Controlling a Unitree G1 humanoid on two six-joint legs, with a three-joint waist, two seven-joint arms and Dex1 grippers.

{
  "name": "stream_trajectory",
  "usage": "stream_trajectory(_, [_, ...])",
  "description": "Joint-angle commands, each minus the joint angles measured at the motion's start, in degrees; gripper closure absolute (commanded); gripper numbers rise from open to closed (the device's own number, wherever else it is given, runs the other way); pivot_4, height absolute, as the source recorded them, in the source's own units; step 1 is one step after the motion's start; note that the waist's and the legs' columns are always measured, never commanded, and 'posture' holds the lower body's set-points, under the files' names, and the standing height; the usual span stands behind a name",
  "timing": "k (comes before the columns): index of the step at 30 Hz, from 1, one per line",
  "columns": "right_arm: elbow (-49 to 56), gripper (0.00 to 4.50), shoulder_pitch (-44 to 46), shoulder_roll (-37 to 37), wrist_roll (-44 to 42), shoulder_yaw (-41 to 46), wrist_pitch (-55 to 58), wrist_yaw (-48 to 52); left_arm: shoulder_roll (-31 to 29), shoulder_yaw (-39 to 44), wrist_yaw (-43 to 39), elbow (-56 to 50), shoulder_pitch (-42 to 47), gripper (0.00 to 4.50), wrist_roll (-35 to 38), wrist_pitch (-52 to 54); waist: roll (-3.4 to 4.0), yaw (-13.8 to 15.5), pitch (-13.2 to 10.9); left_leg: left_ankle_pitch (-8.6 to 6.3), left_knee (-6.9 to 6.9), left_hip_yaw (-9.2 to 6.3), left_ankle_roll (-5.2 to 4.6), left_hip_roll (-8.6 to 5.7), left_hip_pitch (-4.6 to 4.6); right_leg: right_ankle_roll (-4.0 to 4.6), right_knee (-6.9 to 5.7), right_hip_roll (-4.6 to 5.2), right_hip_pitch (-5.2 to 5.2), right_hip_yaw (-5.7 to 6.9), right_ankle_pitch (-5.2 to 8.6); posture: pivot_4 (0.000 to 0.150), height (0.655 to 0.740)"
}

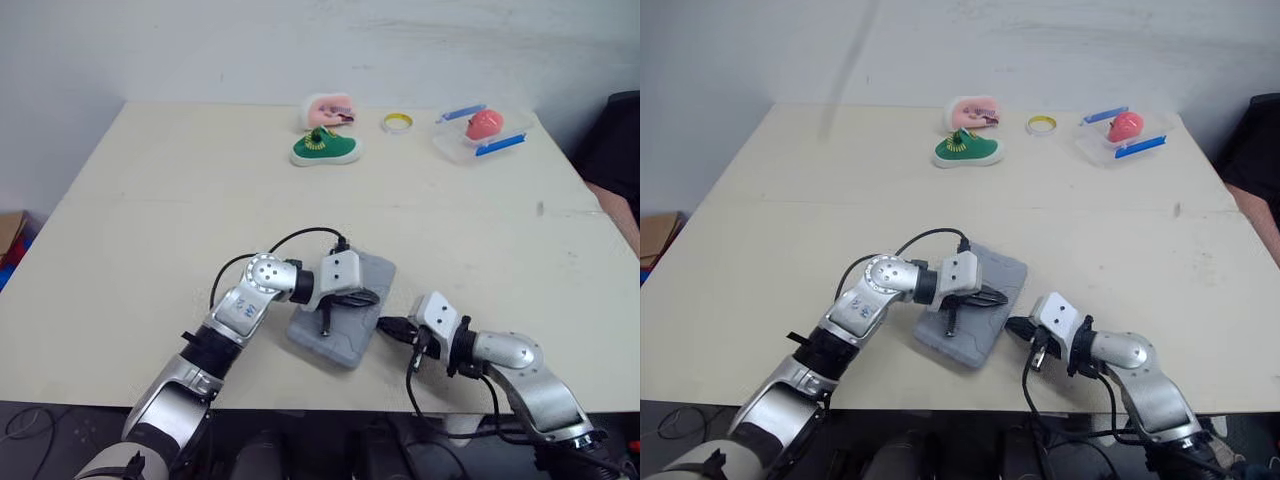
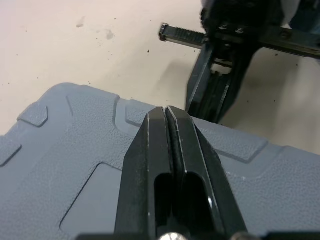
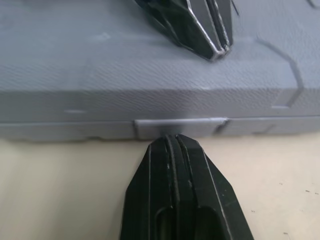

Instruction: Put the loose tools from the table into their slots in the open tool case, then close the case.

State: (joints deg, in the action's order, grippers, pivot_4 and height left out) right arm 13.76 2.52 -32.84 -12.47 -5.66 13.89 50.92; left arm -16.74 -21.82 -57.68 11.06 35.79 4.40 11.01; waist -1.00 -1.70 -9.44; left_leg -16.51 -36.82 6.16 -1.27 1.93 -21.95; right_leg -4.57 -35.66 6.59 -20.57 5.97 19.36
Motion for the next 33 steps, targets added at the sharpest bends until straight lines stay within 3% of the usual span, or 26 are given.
stream_trajectory(1, [4.34,4.48,-0.52,-2.58,-3.03,3.67,-2.56,2.4,-0.62,2.15,-0.66,1.71,-4.48,4.5,1.86,-3.08,0.22,0.11,-0.13,0.0,0.0,0.0,0.0,0.0,-0.01,0.0,0.0,0.0,-0.02,0.01,0.0,0.15,0.74])
stream_trajectory(5, [4.1,4.48,-3.87,-5.69,-4.12,7.16,-6.71,5.14,-1.61,5.61,-1.77,-0.55,-4.73,4.5,4.42,-7.87,0.49,0.96,-0.42,0.03,-0.02,-0.03,-0.02,-0.03,-0.14,0.0,0.01,0.0,-0.09,0.08,0.0,0.15,0.74])
stream_trajectory(8, [4.38,4.48,-9.74,-9.64,-7.25,14.42,-12.08,9.88,-4.74,11.72,-3.89,-3.99,-4.48,4.5,9.39,-10.85,0.6,1.86,-0.8,0.19,-0.03,-0.01,-0.29,-0.09,-0.36,-0.02,0.05,0.0,-0.25,0.11,0.0,0.15,0.74])
stream_trajectory(11, [3.85,4.48,-11.54,-12.03,-11.75,20.38,-9.02,10.39,-8.95,16.84,-3.99,-5.04,-5.67,4.5,12.01,-10.31,0.5,1.82,-1.03,0.22,-0.03,0.03,-0.3,-0.1,-0.61,-0.04,0.02,-0.02,-0.5,0.11,-0.01,0.15,0.74])
stream_trajectory(15, [1.95,3.18,-12.72,-14.38,-13.06,26.79,-11.43,12.35,-15.8,24.0,-3.33,-4.91,-9.22,3.4,14.29,-6.79,0.46,1.7,-1.21,0.22,-0.09,0.03,-0.32,-0.12,-0.66,-0.09,0.03,-0.02,-0.5,0.12,-0.04,0.15,0.74])
stream_trajectory(17, [0.67,2.07,-13.33,-15.17,-12.12,28.88,-13.73,13.14,-18.14,26.78,-1.75,-4.77,-10.97,2.41,14.53,-5.59,0.44,1.76,-1.47,0.21,-0.08,0.03,-0.34,-0.12,-0.65,-0.09,0.03,-0.02,-0.5,0.14,-0.04,0.15,0.74])
stream_trajectory(22, [-4.2,0.0,-11.88,-16.85,-11.49,34.54,-18.89,13.44,-24.79,33.63,1.26,-4.19,-17.42,0.43,13.64,-3.77,0.46,1.81,-1.87,0.21,-0.07,0.03,-0.34,-0.14,-0.69,-0.12,0.04,0.01,-0.55,0.09,-0.06,0.15,0.74])
stream_trajectory(23, [-4.89,0.0,-11.14,-17.46,-11.97,35.32,-18.93,13.56,-25.29,35.37,2.88,-3.71,-18.42,0.03,12.98,-5.63,0.43,1.79,-1.9,0.21,-0.07,0.04,-0.34,-0.15,-0.72,-0.12,0.04,0.02,-0.6,0.08,-0.06,0.15,0.74])
stream_trajectory(28, [-5.94,0.0,-8.99,-19.85,-12.98,35.78,-18.35,15.12,-27.71,37.94,8.76,-4.93,-22.85,0.01,9.12,-7.59,0.46,1.76,-2.0,0.27,-0.06,0.03,-0.28,-0.13,-0.96,-0.13,-0.03,0.02,-0.91,0.08,-0.06,0.15,0.74])
stream_trajectory(33, [-4.82,0.0,-6.53,-20.17,-12.54,32.94,-16.48,14.98,-27.19,38.65,8.15,-6.24,-24.54,0.01,11.41,-7.69,0.47,1.84,-2.03,0.39,-0.12,0.04,-0.07,-0.14,-1.09,-0.15,-0.02,0.03,-0.96,0.11,-0.08,0.15,0.74])
